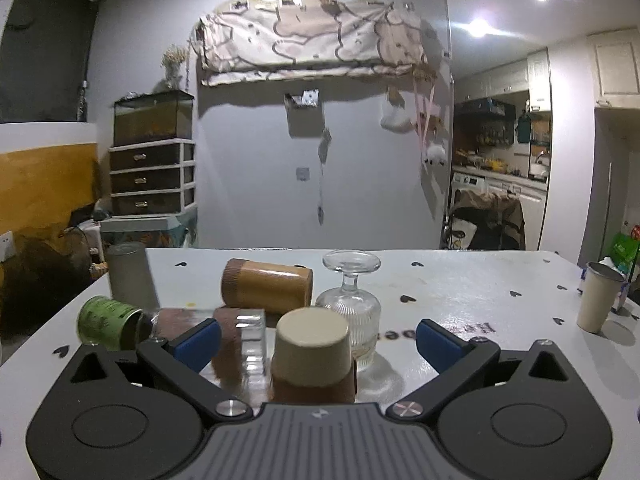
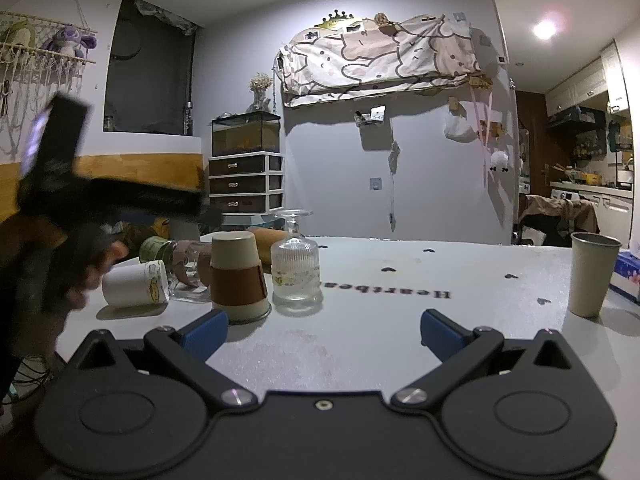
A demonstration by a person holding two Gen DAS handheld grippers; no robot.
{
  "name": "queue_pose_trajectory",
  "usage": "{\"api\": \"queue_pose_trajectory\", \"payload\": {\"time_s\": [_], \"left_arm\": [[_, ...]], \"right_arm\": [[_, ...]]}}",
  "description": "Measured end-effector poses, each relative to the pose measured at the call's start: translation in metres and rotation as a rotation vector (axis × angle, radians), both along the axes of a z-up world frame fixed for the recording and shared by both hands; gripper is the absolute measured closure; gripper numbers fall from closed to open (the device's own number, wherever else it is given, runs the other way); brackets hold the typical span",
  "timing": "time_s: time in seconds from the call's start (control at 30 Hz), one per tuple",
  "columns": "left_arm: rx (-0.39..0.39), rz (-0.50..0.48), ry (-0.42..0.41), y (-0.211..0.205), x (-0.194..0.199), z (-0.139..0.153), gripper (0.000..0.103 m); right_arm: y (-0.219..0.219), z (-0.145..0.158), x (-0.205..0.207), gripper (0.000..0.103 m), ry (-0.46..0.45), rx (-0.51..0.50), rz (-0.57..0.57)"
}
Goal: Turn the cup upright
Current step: 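Move the left tool to the upside-down brown-sleeved cup and grasp its base, then lift the cup with the left tool and rotate it toward the right tool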
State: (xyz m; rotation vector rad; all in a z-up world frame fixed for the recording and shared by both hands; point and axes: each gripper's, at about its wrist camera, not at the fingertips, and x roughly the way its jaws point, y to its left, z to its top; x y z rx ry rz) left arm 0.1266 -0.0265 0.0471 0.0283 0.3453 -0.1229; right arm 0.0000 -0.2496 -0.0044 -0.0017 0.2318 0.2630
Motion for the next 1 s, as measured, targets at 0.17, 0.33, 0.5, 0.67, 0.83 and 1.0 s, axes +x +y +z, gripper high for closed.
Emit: {"api": "queue_pose_trajectory", "payload": {"time_s": [0.17,0.33,0.5,0.67,0.83,1.0], "left_arm": [[0.008,0.008,0.070,-0.006,0.036,-0.006,0.018],[0.029,0.022,0.121,-0.007,0.056,-0.017,0.020],[0.051,0.030,0.146,-0.009,0.064,-0.023,0.022],[0.056,0.023,0.151,-0.008,0.065,-0.024,0.043],[0.057,-0.028,0.142,-0.012,0.057,-0.019,0.044],[0.050,-0.135,0.094,-0.032,0.038,-0.005,0.044]], "right_arm": [[0.003,-0.010,-0.004,0.000,0.019,-0.013,0.016],[0.001,-0.015,-0.006,0.000,0.031,-0.009,0.020],[-0.002,-0.017,-0.006,0.000,0.035,-0.001,0.011],[-0.004,-0.017,-0.006,0.000,0.039,0.006,0.011],[-0.004,-0.018,-0.005,0.000,0.040,0.009,0.013],[-0.002,-0.017,-0.005,0.002,0.034,0.008,0.025]]}}
